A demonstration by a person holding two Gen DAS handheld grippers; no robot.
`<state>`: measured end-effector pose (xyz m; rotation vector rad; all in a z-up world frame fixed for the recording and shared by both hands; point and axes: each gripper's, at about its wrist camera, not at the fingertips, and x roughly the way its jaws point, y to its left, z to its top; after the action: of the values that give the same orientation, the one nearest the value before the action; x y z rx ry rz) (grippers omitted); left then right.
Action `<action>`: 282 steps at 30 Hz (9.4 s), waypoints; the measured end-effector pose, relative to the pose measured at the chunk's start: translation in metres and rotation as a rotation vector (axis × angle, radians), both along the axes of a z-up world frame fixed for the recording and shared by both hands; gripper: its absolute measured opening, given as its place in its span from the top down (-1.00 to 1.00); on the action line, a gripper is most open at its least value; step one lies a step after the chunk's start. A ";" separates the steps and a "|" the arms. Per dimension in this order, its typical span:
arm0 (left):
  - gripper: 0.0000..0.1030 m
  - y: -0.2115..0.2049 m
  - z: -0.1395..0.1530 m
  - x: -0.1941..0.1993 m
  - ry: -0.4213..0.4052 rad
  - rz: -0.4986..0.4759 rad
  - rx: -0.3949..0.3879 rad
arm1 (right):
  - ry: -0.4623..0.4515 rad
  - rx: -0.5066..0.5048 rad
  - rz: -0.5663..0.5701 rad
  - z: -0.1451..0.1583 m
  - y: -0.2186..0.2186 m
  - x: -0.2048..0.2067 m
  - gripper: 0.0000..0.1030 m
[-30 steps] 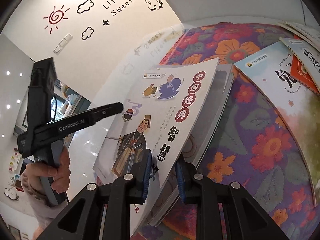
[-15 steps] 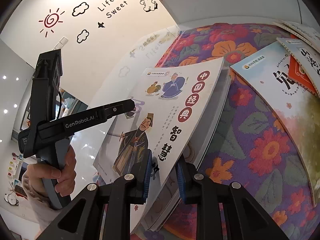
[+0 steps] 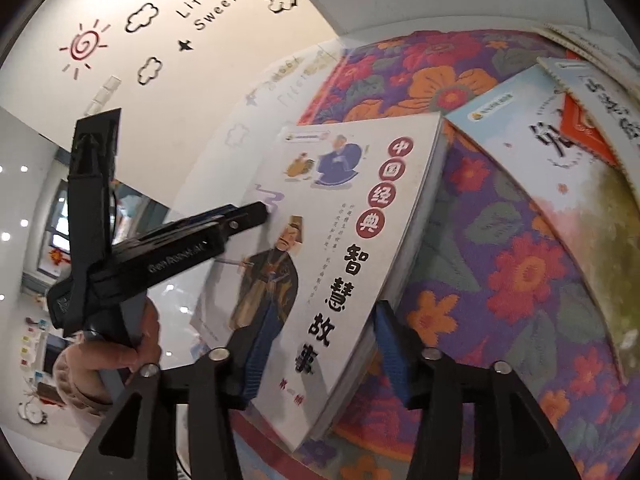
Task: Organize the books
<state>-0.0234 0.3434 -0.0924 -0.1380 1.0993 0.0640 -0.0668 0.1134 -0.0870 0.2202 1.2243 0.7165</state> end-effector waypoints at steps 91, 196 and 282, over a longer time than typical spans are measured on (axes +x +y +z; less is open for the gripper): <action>0.13 -0.311 -0.023 -0.072 0.016 -0.426 -0.209 | 0.200 0.225 -0.186 -0.032 -0.375 -0.054 -0.01; 0.33 -0.148 0.066 -0.048 -0.164 -0.260 -0.224 | -0.429 -0.074 0.026 0.112 -0.162 -0.083 0.58; 0.29 0.014 0.024 -0.019 -0.039 -0.058 -0.027 | -0.226 -0.217 0.042 0.001 0.014 -0.022 0.37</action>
<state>-0.0428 0.3579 -0.0680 -0.1312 1.0645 -0.0053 -0.0888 0.1271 -0.0858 -0.0649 1.0830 0.6212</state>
